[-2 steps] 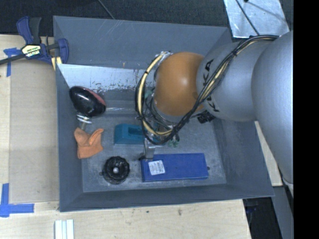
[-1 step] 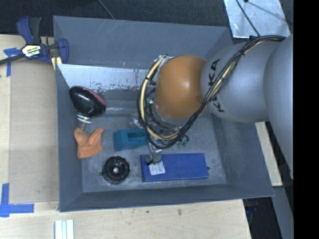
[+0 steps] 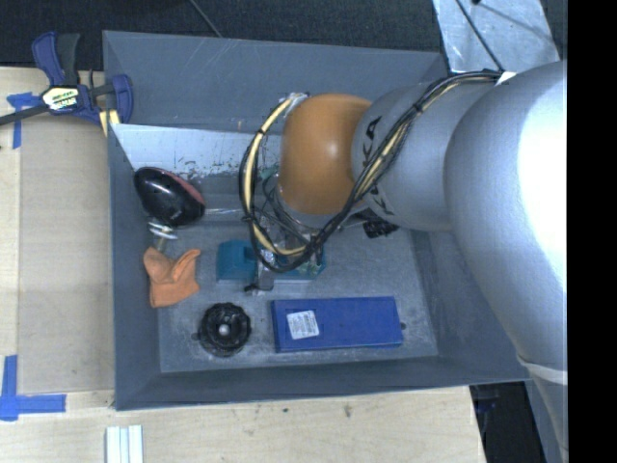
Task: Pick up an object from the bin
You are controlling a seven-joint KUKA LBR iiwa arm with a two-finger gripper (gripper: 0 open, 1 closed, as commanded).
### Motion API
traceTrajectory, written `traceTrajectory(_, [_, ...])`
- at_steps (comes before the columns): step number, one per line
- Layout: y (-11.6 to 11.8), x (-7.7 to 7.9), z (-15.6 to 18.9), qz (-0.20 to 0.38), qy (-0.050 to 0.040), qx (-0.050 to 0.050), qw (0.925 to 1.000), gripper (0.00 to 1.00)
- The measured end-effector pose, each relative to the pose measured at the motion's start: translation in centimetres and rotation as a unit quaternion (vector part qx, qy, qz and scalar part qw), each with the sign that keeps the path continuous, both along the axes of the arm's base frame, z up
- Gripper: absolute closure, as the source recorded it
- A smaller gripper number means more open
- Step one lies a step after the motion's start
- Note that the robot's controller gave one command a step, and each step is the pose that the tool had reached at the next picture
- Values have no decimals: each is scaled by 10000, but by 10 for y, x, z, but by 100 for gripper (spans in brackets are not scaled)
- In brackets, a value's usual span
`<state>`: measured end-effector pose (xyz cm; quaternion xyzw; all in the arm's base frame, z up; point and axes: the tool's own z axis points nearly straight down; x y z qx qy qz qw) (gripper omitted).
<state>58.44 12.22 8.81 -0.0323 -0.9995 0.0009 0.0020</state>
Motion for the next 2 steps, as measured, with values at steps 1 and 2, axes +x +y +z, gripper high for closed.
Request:
traceTrajectory(1, [0, 0, 0, -2, 0, 0, 10000, 100])
traceTrajectory(2, [6, 2, 102, -112, 2, 1, 9999, 100])
